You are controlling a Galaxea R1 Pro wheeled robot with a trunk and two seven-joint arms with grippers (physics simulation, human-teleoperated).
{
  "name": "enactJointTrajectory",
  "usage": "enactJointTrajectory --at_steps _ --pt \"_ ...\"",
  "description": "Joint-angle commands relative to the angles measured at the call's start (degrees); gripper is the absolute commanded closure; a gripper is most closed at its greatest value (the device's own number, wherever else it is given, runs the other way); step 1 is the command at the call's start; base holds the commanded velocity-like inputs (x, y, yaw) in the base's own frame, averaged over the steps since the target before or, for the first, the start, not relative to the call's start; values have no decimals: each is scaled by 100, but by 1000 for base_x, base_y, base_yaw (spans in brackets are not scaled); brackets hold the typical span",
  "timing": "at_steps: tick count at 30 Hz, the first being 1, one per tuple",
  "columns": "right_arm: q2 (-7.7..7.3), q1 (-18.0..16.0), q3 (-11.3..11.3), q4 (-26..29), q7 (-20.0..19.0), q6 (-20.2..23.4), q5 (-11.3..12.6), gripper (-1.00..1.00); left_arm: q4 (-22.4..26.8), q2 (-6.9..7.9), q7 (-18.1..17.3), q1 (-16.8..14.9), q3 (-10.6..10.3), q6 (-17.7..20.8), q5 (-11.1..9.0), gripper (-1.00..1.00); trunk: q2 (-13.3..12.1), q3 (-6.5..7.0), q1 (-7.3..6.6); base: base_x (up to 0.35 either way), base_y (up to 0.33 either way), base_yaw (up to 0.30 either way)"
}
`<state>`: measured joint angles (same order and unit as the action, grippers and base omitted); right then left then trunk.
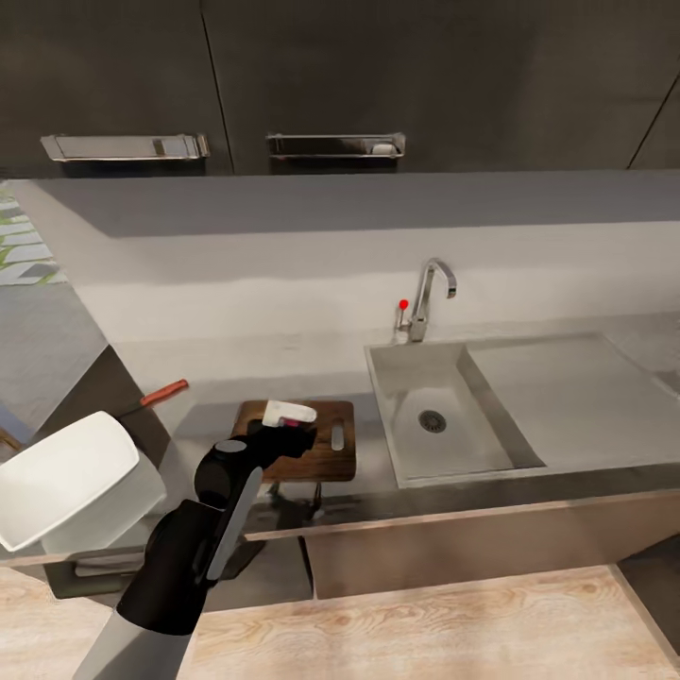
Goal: In the kitchen, take the Vidalia onion out of the sink, dice it on the chopping board with the paring knife, put the diced onion into the bowl on the countertop, then place both the paring knife and the chopping board into the sink.
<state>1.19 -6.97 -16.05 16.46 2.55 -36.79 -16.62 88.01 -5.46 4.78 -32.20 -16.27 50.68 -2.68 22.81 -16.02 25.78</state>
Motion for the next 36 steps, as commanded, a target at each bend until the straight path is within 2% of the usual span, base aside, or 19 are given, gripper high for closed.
enactJointTrajectory --at_steps 1,29,36 --pt "4 -5 -30 -2 27 -16 -60 -100 5 1 49 -5 -7 31 -31 -100 11 -1 0 -332 0 -13" --pt "5 -5 -30 -2 27 -16 -60 -100 -12 1 49 -5 -34 38 -40 -100 11 252 0 -346 0 -1" --pt "5 -4 -30 -2 34 -14 -60 -100 -19 4 48 -5 -37 38 -43 -100 11 267 0 -339 0 0"
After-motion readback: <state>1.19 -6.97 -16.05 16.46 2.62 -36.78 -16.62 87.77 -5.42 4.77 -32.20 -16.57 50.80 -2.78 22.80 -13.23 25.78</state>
